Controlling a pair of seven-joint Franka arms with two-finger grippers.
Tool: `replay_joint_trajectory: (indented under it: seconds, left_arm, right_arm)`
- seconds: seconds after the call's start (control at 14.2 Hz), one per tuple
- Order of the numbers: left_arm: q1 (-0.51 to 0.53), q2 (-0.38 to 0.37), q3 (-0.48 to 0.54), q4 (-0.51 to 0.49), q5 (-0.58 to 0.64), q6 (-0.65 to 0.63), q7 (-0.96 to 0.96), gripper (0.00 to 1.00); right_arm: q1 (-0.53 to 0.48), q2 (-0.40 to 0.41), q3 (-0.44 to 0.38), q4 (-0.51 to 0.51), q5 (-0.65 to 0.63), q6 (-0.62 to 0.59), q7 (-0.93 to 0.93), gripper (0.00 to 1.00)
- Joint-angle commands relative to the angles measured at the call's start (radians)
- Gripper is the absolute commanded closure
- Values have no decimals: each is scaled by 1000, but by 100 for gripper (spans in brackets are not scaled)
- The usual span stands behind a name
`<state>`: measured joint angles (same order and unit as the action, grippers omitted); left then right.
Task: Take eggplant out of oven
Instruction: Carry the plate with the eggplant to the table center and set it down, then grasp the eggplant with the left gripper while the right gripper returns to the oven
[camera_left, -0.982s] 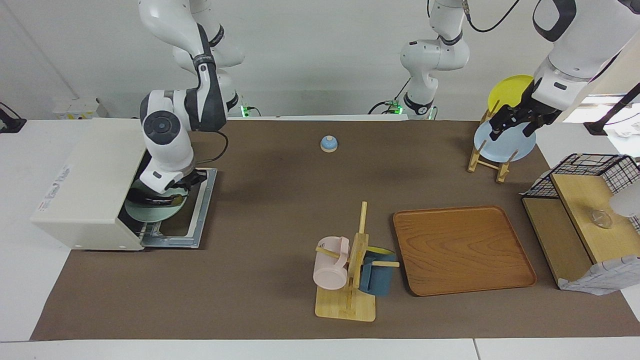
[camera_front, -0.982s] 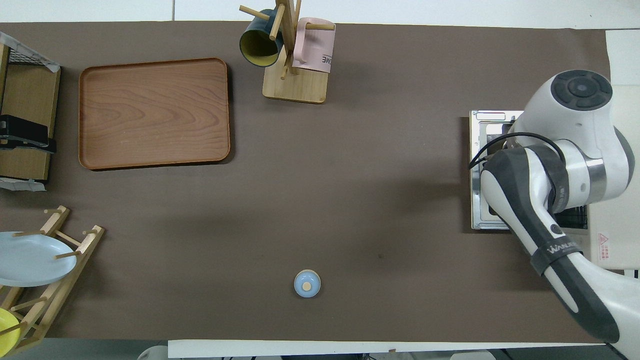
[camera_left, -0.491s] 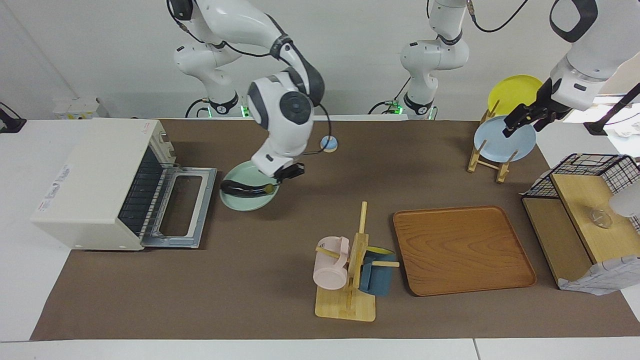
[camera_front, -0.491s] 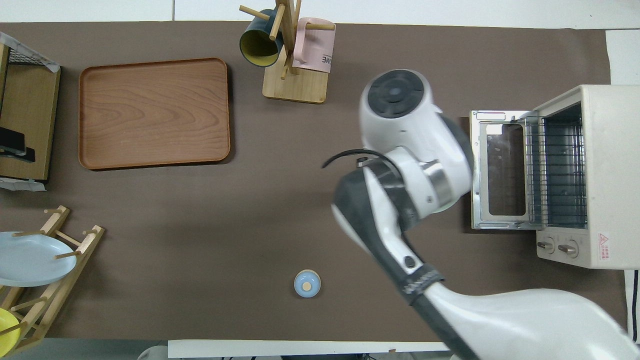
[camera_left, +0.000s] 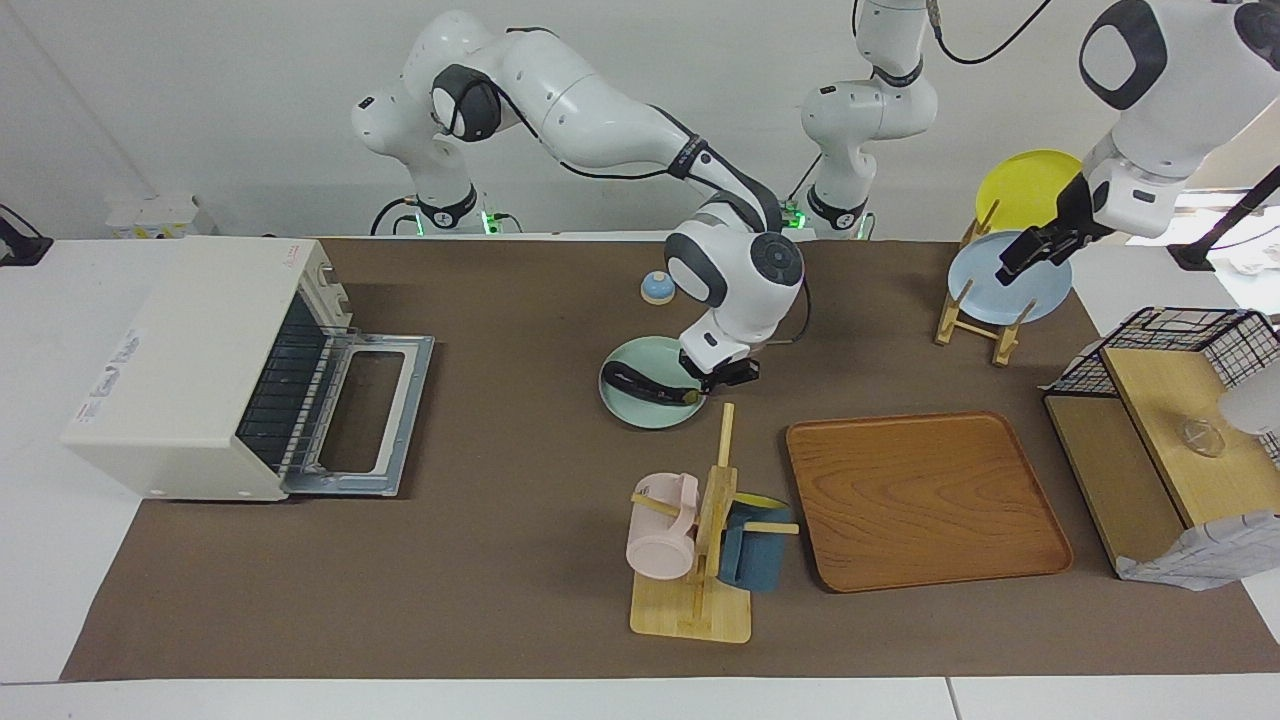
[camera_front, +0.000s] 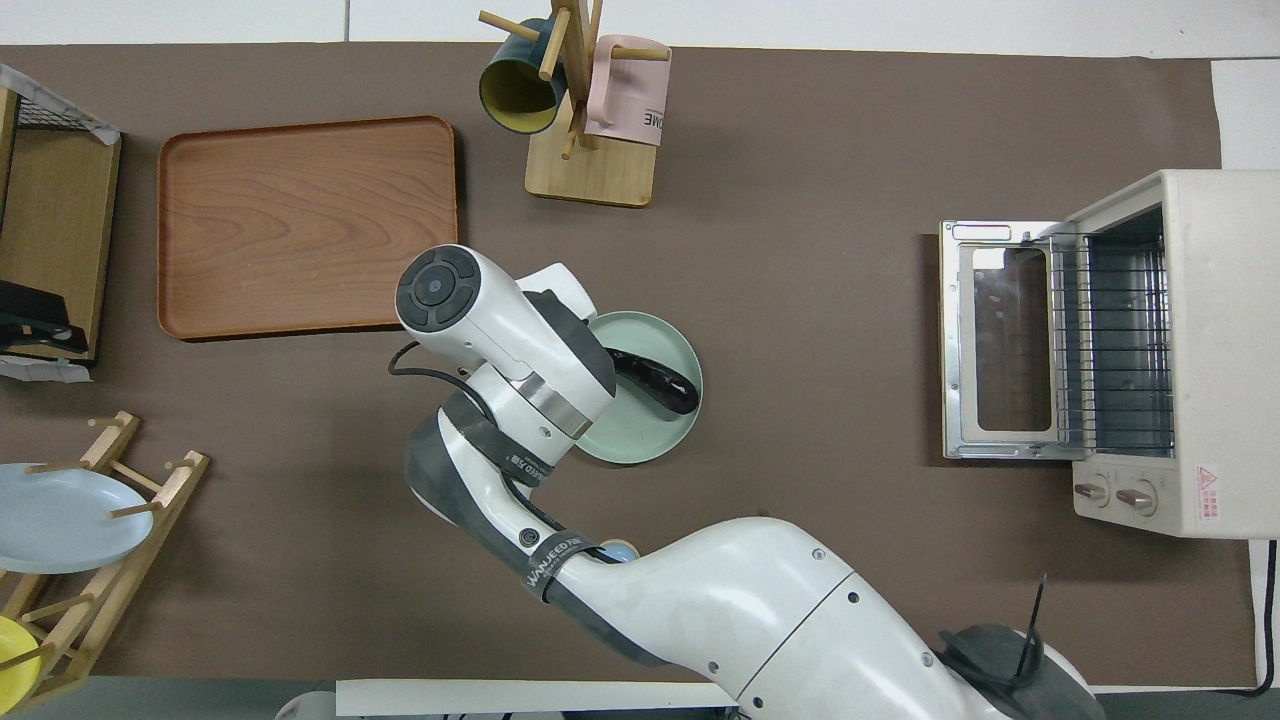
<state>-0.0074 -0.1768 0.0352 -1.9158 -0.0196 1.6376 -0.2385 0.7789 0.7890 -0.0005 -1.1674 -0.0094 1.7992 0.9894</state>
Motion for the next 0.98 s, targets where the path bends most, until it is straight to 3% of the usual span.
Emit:
replay_joint_trajectory:
  seconds: [0.0,0.21,0.35,0.49,0.56,0.77,0.91]
  left_arm:
    - [-71,-81,-1,-181,24,114,-59,0]
    - [-286,-41,-4,-306,23,336,-365,0]
    - [-515,108,-5,-302,18,507,-697,0]
    - [-665,250,-6,-249,12,716,-1021,0]
    - [-719,304,-6,-220,1,810,-1123,0]
    - [-793,463,-6,-91,-71,907,-1173,0]
    - [-812,510,-6,-65,-75,912,-1161,1]
  right_arm:
    - [-84,-45,2,45,12,-67,-81,57]
    - [-266,-186,2,-100,16,-67,-364,60]
    - [-328,-290,-1,-295,9,-14,-469,74]
    - [-398,-405,-3,-514,2,76,-616,96]
    - [-438,-433,-3,-579,-26,89,-680,97]
    - [-529,-470,-1,-705,-121,165,-771,97]
    - [-553,-490,-1,-782,-173,241,-797,97]
